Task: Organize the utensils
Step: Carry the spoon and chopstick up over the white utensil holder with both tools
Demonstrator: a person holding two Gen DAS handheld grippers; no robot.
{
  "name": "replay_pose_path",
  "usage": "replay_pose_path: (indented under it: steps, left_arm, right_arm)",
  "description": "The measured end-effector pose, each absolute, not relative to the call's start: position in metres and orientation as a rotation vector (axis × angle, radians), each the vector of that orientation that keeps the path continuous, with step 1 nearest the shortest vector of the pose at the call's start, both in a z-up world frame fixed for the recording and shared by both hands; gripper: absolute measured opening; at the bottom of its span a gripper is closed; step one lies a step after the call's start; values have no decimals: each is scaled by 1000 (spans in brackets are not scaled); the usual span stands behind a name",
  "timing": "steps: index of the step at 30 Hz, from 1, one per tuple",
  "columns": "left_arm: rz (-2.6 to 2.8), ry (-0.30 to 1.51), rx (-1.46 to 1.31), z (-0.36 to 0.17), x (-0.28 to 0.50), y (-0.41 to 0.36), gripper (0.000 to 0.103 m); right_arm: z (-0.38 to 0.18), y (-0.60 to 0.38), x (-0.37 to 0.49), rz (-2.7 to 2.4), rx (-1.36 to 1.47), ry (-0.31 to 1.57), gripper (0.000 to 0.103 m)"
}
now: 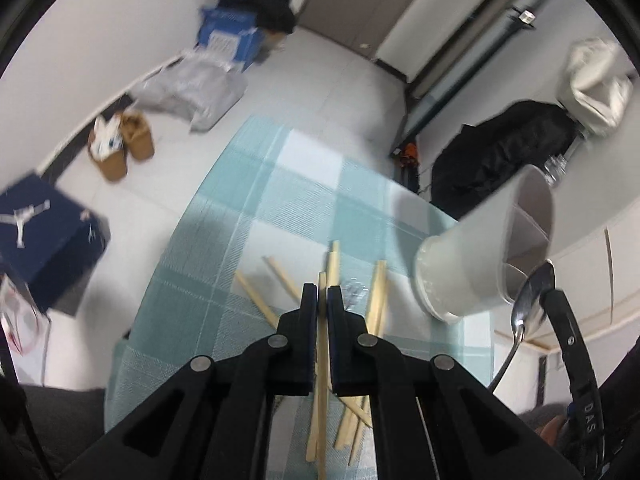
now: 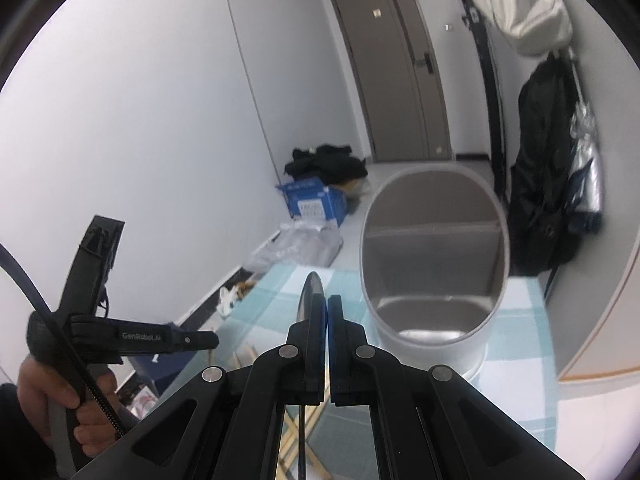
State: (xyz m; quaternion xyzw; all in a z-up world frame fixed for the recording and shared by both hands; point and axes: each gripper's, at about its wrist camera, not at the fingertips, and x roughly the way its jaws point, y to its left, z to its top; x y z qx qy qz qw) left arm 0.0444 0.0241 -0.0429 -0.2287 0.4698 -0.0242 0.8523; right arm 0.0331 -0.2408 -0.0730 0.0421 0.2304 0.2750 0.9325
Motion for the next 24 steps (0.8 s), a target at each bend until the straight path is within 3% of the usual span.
replay_pose_path:
  steps: [14,24]
  left_arm:
    - [-182,894,-243,22,32,-16,1]
    - [-319,812,-239,85,36,-34,1]
  right_arm:
    - [-25,-270,0,495,68,318,0]
    - [9,-298,10,466,94,207,0]
